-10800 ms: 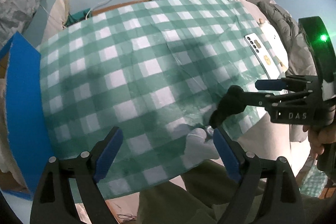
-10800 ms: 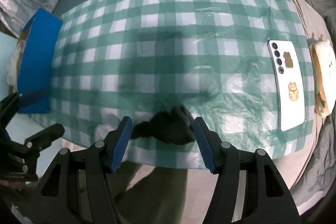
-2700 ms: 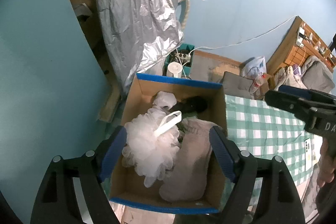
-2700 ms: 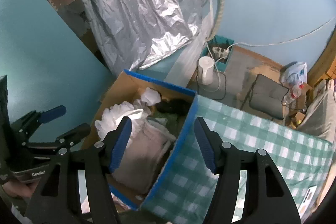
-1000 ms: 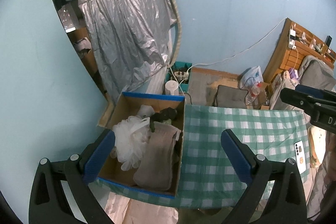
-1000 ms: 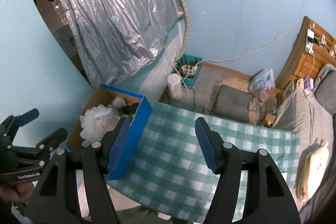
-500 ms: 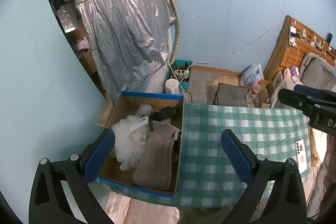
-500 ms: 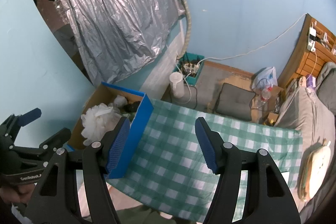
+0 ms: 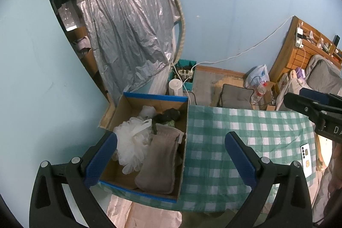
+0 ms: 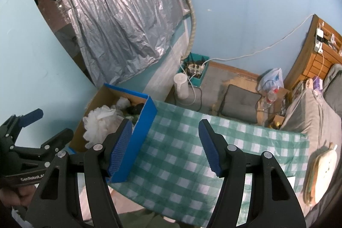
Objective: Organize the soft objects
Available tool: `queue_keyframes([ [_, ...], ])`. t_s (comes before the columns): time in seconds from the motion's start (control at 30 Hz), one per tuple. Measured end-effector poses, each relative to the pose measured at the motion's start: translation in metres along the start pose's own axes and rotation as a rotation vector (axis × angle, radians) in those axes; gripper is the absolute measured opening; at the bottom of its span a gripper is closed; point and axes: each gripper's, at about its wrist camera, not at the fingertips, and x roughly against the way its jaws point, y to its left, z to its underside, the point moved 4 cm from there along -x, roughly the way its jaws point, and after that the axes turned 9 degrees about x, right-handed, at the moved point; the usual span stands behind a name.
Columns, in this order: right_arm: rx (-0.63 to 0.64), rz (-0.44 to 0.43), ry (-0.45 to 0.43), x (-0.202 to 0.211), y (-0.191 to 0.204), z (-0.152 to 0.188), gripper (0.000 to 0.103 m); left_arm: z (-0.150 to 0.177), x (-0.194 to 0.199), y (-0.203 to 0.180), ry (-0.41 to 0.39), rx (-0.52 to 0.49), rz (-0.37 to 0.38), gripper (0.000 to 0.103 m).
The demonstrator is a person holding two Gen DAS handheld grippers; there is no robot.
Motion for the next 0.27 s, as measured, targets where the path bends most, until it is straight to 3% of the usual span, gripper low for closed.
queue_keyframes([
  [0.27,0.000,-0.001,0.001,-0.0016,0.0015,-0.0006,0.064,-0.0010,-0.0029,0.0022,0.008,0.005,-0.001,0.102],
])
